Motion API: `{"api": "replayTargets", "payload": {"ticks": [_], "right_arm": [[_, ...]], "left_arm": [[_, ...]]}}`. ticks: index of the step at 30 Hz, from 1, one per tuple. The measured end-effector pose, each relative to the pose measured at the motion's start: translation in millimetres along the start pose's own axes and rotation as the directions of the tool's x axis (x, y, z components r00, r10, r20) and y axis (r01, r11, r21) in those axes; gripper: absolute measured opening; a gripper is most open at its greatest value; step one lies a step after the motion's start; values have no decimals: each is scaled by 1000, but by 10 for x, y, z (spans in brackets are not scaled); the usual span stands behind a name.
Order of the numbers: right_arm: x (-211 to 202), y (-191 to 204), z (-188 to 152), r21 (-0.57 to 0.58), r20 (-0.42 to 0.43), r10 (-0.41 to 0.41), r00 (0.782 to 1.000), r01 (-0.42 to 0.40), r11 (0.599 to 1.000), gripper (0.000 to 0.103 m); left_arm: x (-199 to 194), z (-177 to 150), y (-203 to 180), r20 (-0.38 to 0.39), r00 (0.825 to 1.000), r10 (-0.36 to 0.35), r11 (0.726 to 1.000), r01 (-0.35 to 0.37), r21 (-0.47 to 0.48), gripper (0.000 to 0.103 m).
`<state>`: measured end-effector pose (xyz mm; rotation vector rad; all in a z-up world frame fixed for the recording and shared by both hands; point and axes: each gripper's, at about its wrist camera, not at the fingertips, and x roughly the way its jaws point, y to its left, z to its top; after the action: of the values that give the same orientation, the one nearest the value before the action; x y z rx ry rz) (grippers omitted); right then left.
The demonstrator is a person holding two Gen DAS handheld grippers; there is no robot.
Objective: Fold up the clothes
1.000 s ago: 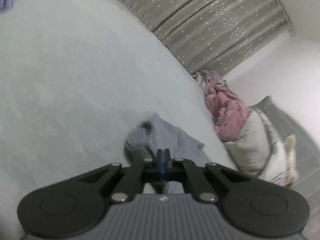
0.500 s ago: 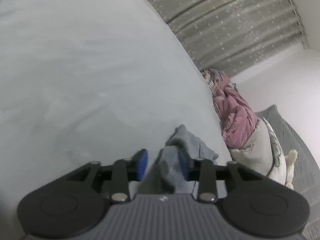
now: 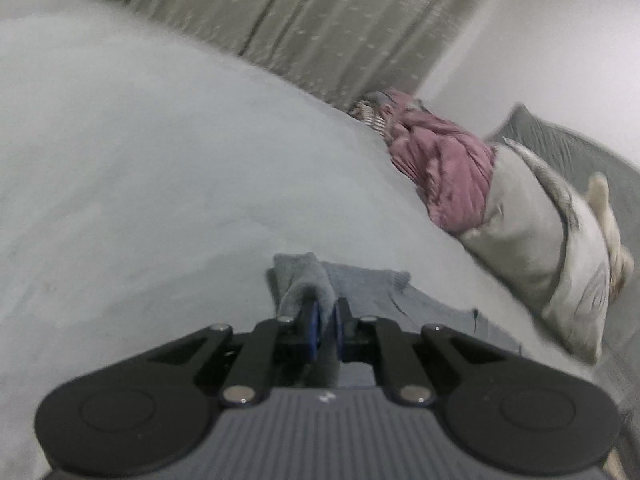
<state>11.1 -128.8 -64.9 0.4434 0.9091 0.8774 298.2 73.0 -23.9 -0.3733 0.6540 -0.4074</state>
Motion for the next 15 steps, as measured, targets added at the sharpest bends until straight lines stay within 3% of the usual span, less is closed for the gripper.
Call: {"api": "replayTargets", "payload": {"ticks": [5,8,11,15], "right_arm": [[-3,48,-25,-11,-7,4,1000,-4,1000,24],[-10,67,-63,-16,-12,6,1000,-6,1000,24],[-26,59,-101,-17,-14,6,1000,-7,1000,24],[-49,53,-78,-21,-13,7,1000,-7,1000,25]], "left_arm": [[-158,57,-190,45,993,104,985,-110,133,6],[-237,125,-128,69,984,165,973,-173,151,6],[-224,185,49,56,967,248,959,-253,130,6],[-183,186,402,19,922,387,920,-388,59,10]]}}
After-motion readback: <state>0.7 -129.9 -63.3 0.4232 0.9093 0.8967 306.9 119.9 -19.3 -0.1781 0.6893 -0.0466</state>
